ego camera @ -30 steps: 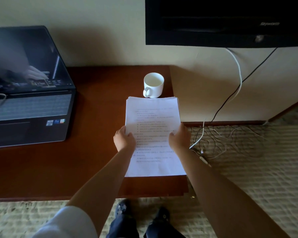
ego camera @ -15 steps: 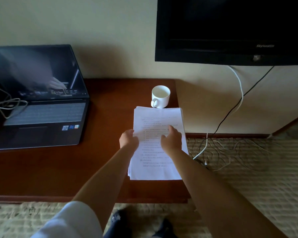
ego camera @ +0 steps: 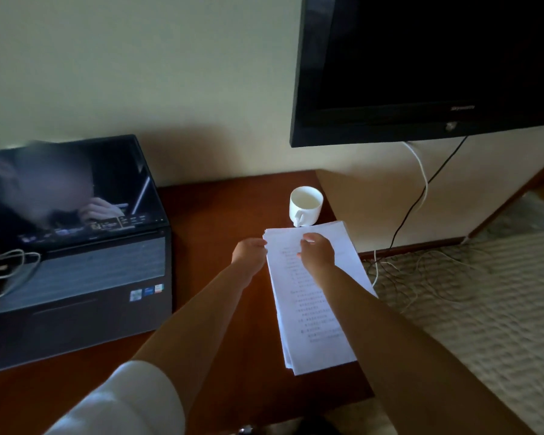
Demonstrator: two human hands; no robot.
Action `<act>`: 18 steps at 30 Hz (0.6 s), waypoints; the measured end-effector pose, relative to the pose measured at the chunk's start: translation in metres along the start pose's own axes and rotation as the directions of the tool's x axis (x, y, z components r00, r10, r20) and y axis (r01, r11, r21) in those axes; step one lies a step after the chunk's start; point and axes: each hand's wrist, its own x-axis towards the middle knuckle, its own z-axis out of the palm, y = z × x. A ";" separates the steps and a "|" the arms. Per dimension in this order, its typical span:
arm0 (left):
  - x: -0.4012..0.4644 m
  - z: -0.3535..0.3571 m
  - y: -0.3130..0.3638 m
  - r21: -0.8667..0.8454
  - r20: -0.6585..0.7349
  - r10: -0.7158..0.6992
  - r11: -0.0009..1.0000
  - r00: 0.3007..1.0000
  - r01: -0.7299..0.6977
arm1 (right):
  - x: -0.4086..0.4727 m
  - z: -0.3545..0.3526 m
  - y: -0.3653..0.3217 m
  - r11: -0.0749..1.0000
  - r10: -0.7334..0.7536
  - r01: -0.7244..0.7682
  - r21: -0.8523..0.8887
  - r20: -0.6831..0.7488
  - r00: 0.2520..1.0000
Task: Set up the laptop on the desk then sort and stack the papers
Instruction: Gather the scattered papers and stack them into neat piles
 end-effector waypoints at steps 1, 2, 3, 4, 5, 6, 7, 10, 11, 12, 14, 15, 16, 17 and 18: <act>0.005 -0.001 0.000 0.009 0.015 0.003 1.000 1.000 -0.003 | 0.005 0.006 -0.002 1.000 0.016 -0.016 0.016 -0.010 1.000; 0.010 -0.002 0.000 0.007 0.015 -0.005 1.000 1.000 0.005 | 0.011 0.011 -0.004 0.999 0.035 -0.034 0.038 -0.018 0.999; 0.016 -0.003 -0.001 -0.009 0.007 -0.017 1.000 1.000 0.017 | 0.017 0.017 -0.006 0.994 0.061 -0.059 0.088 -0.021 0.998; 0.021 -0.003 -0.002 -0.033 0.002 -0.032 0.999 0.999 0.032 | 0.023 0.022 -0.009 0.984 0.088 -0.083 0.156 -0.022 0.996; 0.028 -0.002 -0.002 -0.055 0.006 -0.045 0.997 0.999 0.045 | 0.030 0.027 -0.011 0.970 0.121 -0.113 0.215 -0.023 0.992; 0.034 -0.001 -0.001 -0.076 0.014 -0.057 0.995 0.998 0.058 | 0.039 0.032 -0.014 0.956 0.149 -0.138 0.260 -0.026 0.988; 0.040 0.001 0.000 -0.097 0.023 -0.063 0.993 0.998 0.065 | 0.048 0.037 -0.016 0.940 0.178 -0.164 0.299 -0.023 0.984; 0.057 0.008 0.005 -0.116 0.042 -0.069 0.991 0.997 0.074 | 0.071 0.044 -0.019 0.889 0.241 -0.231 0.396 0.027 0.970; 0.061 0.011 0.008 -0.121 0.048 -0.077 0.989 0.996 0.082 | 0.076 0.045 -0.021 0.891 0.250 -0.248 0.381 0.045 0.967; 0.065 0.013 0.010 -0.127 0.053 -0.088 0.987 0.995 0.095 | 0.080 0.045 -0.022 0.899 0.253 -0.255 0.357 0.052 0.966; 0.073 0.016 0.015 -0.142 0.064 -0.105 0.983 0.992 0.113 | 0.090 0.046 -0.021 0.910 0.232 -0.231 0.344 0.039 0.972; 0.077 0.018 0.019 -0.152 0.069 -0.105 0.982 0.992 0.114 | 0.094 0.046 -0.021 0.918 0.213 -0.210 0.337 0.028 0.977; 0.082 0.020 0.023 -0.162 0.073 -0.100 0.981 0.992 0.111 | 0.098 0.046 -0.021 0.925 0.196 -0.191 0.328 0.018 0.980; 0.087 0.021 0.027 -0.167 0.075 -0.091 0.981 0.993 0.103 | 0.102 0.046 -0.021 0.929 0.186 -0.182 0.323 0.017 0.982; 0.092 0.022 0.031 -0.166 0.073 -0.082 0.982 0.994 0.093 | 0.106 0.046 -0.022 0.932 0.179 -0.175 0.318 0.019 0.984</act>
